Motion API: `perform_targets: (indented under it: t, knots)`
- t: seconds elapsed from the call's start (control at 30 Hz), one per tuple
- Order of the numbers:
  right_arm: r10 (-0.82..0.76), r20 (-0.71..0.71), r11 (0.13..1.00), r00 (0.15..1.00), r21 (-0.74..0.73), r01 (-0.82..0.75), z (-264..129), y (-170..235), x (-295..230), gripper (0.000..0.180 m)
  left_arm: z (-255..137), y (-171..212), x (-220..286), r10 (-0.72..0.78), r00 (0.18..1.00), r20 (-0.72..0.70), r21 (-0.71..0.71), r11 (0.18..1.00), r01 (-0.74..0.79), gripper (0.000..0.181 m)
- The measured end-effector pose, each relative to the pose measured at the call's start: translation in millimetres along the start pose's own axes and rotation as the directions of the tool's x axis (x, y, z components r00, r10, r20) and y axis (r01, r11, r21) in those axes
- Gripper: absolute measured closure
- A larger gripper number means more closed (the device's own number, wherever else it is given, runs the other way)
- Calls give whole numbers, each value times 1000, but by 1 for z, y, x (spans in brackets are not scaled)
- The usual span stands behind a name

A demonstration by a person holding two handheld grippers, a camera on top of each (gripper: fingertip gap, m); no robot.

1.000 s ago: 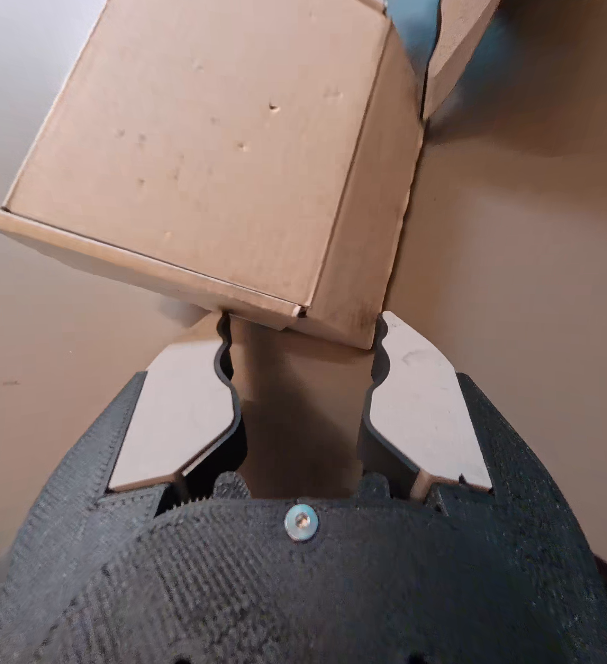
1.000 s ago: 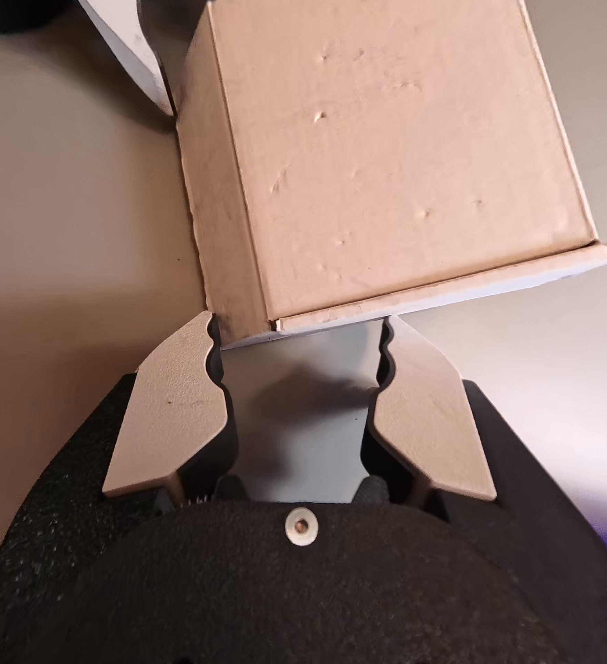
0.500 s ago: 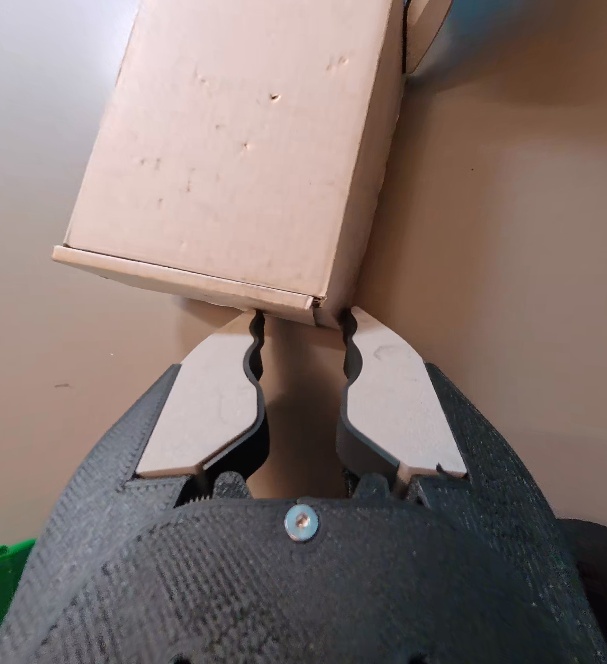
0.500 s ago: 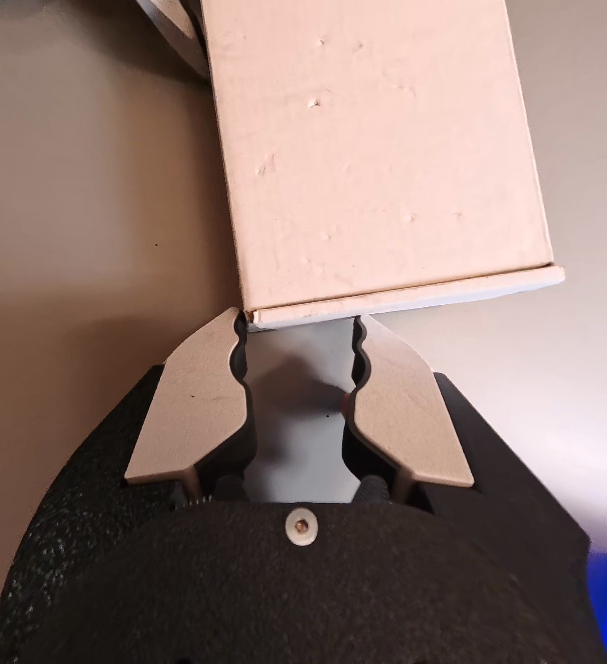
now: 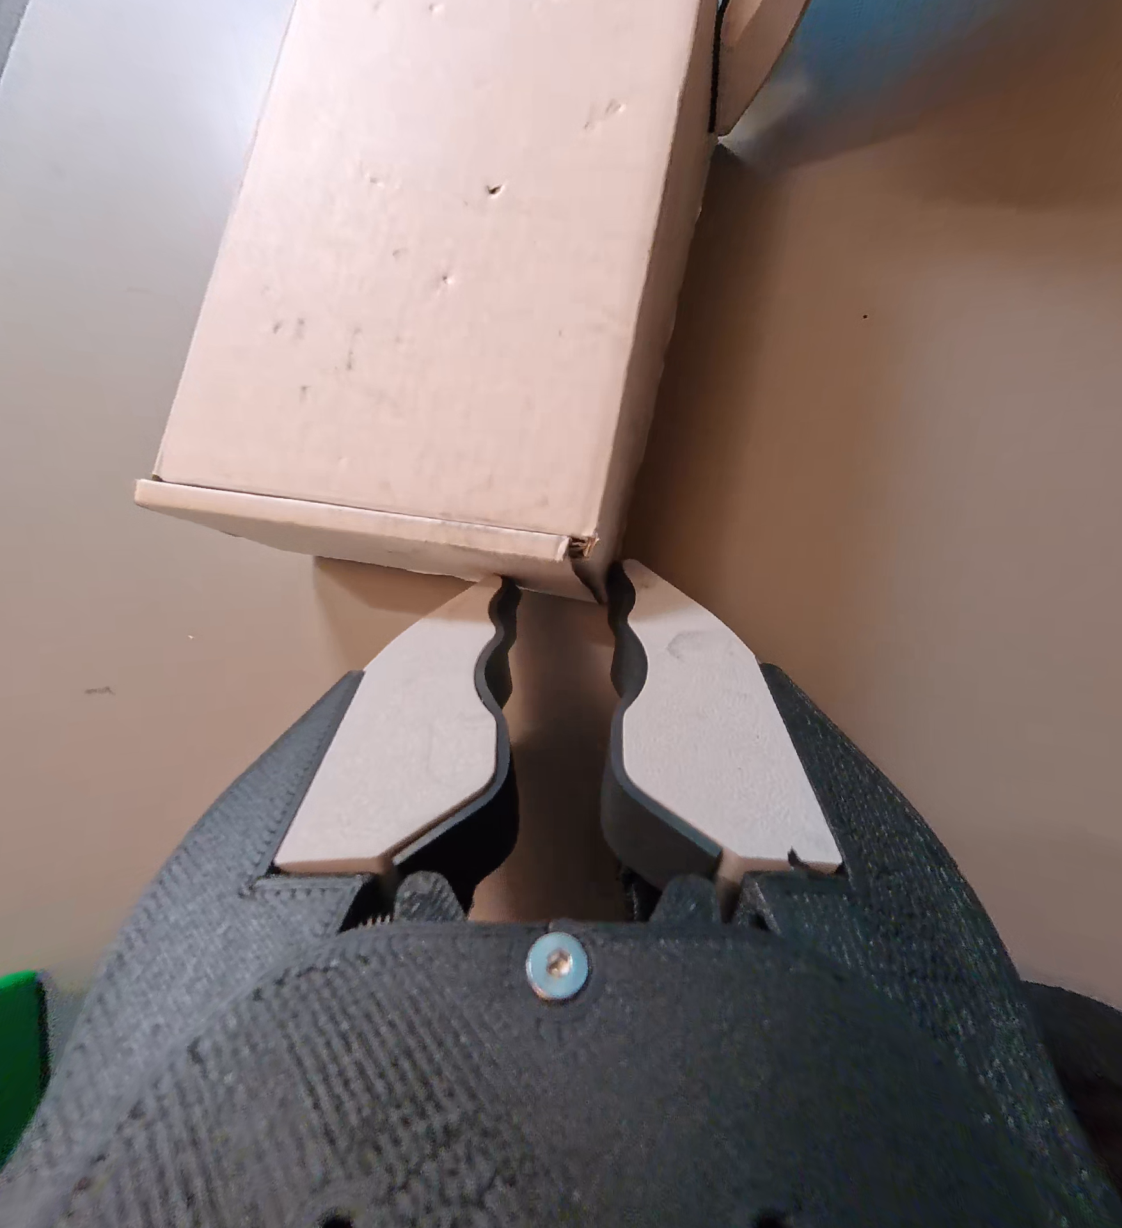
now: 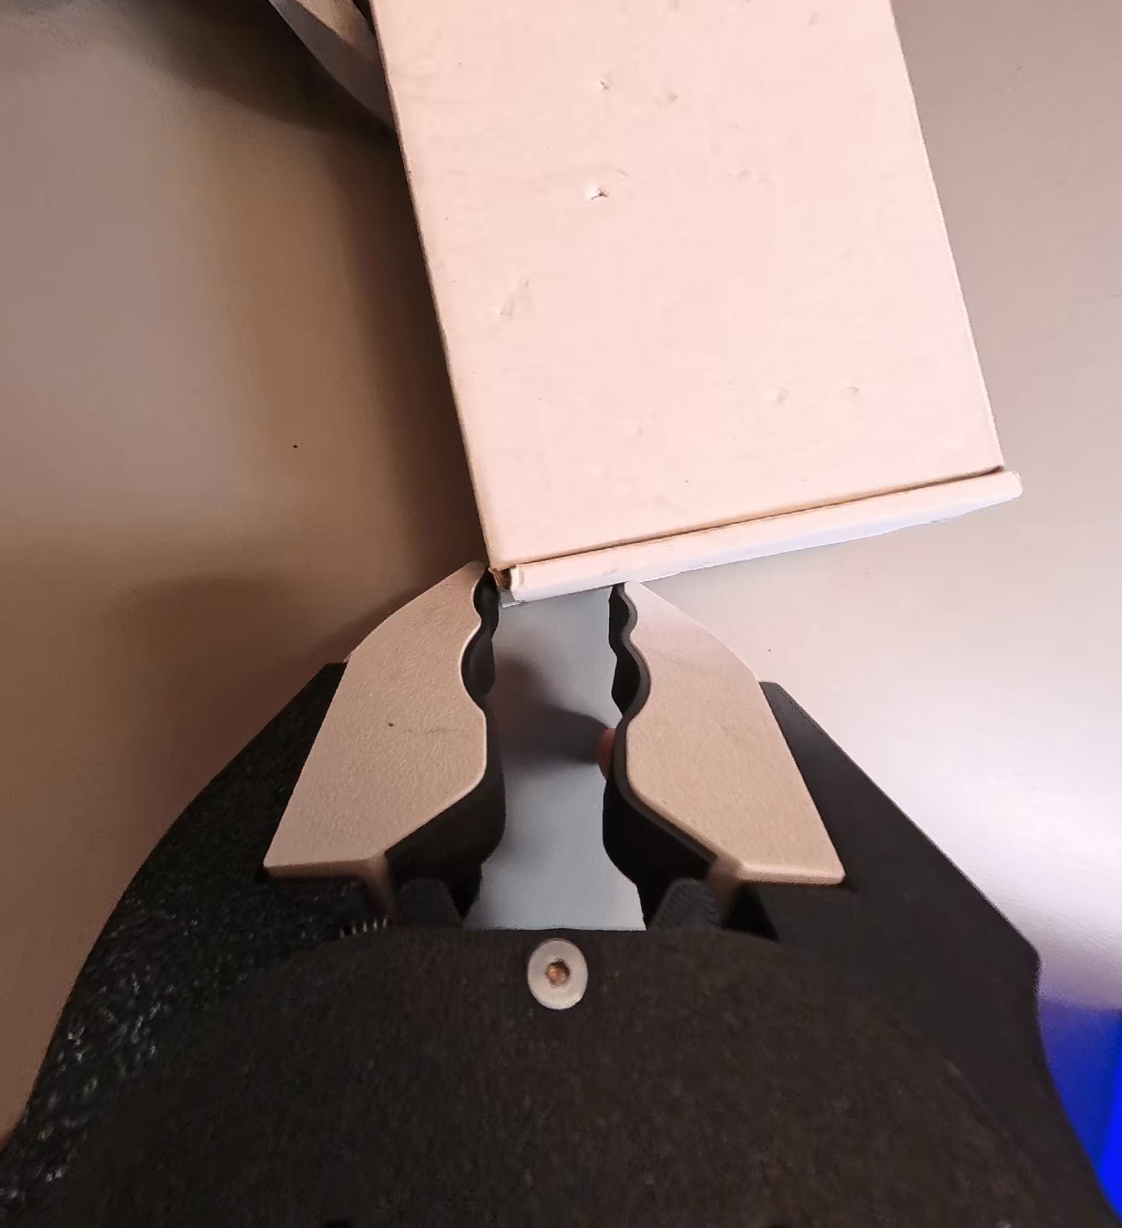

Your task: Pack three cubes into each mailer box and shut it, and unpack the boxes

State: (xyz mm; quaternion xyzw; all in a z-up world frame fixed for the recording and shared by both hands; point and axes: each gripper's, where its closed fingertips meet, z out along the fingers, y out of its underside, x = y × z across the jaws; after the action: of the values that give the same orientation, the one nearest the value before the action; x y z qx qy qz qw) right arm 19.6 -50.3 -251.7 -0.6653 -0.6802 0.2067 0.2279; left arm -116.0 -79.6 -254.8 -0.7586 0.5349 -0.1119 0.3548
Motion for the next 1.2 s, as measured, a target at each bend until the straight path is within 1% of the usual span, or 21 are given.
perform_targets:
  t: [0.1,0.17,0.23,0.27,0.3,0.37,0.43,0.47,0.5,0.6,0.67,0.83,0.97,1.07,1.17,1.2]
  knots:
    - [23,-8,1000,1000,-7,-23,0,0,0,146,-1,1,0,-60,998,-6,-11,998,60,153]
    - [15,-43,1000,999,7,-14,1,0,3,145,-2,1,-5,-71,997,16,-2,997,71,153]
    - [-3,-63,1000,998,16,4,0,0,3,140,-5,0,-1,-74,997,-1,19,997,74,134]
    - [3,-74,1000,997,21,-2,-2,0,3,138,-6,1,0,-82,997,-4,24,996,82,128]
    - [14,-82,999,996,38,-11,-4,-1,4,137,-6,1,0,-91,996,-3,31,995,91,123]
    - [39,-103,997,994,72,-31,-7,-3,7,133,-7,-1,-4,-125,992,3,67,990,125,120]
    - [68,-106,994,992,97,-58,-6,-6,10,130,-6,-6,-7,-163,987,-7,104,981,163,124]
    - [72,-105,992,992,110,-60,-5,-8,11,128,-6,-9,-9,-177,984,-7,117,977,176,134]
    - [70,-118,991,991,121,-55,-3,-10,12,133,-5,-9,-13,-185,983,15,112,977,182,134]
    - [26,-181,993,983,117,-4,-2,-13,17,136,-4,-8,-19,-141,987,83,84,987,134,138]
    - [1,-209,993,978,113,24,-2,-14,19,138,-4,-8,-19,-130,986,104,84,989,121,138]
    - [-12,-217,988,976,148,45,-2,-14,19,139,-4,-8,-20,-128,988,86,82,989,121,139]
    - [5,-178,990,984,143,21,-3,-11,14,137,-3,-7,-21,-173,984,49,92,982,168,139]
    - [-74,-189,986,979,130,100,-3,-9,8,136,-2,-4,-25,-187,981,55,106,978,181,146]
    - [-99,-204,983,974,130,127,-1,-11,6,142,-1,0,-26,-172,982,80,97,982,164,147]
    - [-103,-215,984,971,122,131,-1,-11,7,155,-1,0,-27,-164,982,98,88,984,156,147]
